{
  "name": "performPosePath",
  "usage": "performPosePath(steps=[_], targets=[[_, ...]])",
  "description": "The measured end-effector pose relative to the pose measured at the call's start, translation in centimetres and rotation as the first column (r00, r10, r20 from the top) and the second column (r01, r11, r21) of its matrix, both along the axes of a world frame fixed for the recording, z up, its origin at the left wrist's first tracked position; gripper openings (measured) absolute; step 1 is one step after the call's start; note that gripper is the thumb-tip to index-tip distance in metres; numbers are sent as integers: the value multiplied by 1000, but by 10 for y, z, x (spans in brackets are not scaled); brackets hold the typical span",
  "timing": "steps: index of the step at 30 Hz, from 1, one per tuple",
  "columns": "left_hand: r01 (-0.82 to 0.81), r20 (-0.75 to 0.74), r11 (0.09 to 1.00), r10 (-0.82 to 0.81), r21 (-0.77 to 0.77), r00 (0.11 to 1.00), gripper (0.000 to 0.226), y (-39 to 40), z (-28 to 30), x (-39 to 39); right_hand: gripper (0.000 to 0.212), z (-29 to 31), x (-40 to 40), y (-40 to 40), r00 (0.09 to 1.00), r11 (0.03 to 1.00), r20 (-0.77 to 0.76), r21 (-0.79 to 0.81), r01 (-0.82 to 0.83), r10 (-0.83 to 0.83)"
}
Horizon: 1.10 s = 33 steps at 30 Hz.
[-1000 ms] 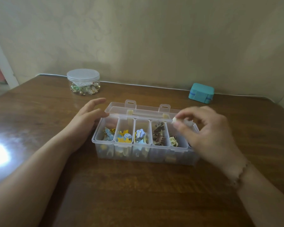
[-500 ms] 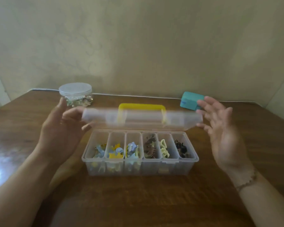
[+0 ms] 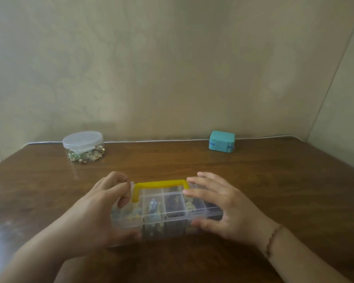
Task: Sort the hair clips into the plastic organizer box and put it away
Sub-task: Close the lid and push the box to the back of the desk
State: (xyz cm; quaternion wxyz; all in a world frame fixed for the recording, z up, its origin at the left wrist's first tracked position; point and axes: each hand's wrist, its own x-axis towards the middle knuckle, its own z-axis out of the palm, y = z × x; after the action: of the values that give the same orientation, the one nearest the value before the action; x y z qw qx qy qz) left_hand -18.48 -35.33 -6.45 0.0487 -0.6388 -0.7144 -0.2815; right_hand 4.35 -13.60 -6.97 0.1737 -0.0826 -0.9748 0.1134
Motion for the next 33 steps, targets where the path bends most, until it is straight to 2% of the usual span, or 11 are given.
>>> performPosePath(steps=[6, 9, 13, 16, 20, 24, 30, 33], targets=[[6, -19, 1000, -6, -2, 1000, 55, 1, -3, 0, 57, -10, -2, 1, 989, 999, -148, 49, -23, 30], [-19, -42, 1000, 19, -4, 999, 52, -1, -3, 4, 53, -15, -2, -2, 966, 985, -255, 170, 1, 43], [-128, -221, 987, 147, 102, 964, 43, 1, -6, 12, 42, -18, -3, -7, 936, 922, -349, 375, 95, 46], [-207, -335, 972, 233, 112, 913, 48, -3, -3, 16, 36, -21, -6, -9, 918, 902, -394, 406, 144, 31], [-300, -375, 953, 297, 53, 878, 55, 12, -2, 4, 31, -23, -24, 0, 916, 881, -401, 436, 185, 7], [-425, -406, 904, 407, 49, 818, 55, 65, -5, -41, 31, -7, -80, 35, 941, 863, -313, 432, 261, -128], [-463, -270, 886, 455, 37, 849, 48, 165, -3, -122, 34, -1, -182, 111, 896, 836, -230, 328, 439, -381], [-481, -249, 874, 481, 65, 841, 47, 203, -3, -150, 35, 0, -215, 146, 889, 857, -190, 245, 454, -417]])
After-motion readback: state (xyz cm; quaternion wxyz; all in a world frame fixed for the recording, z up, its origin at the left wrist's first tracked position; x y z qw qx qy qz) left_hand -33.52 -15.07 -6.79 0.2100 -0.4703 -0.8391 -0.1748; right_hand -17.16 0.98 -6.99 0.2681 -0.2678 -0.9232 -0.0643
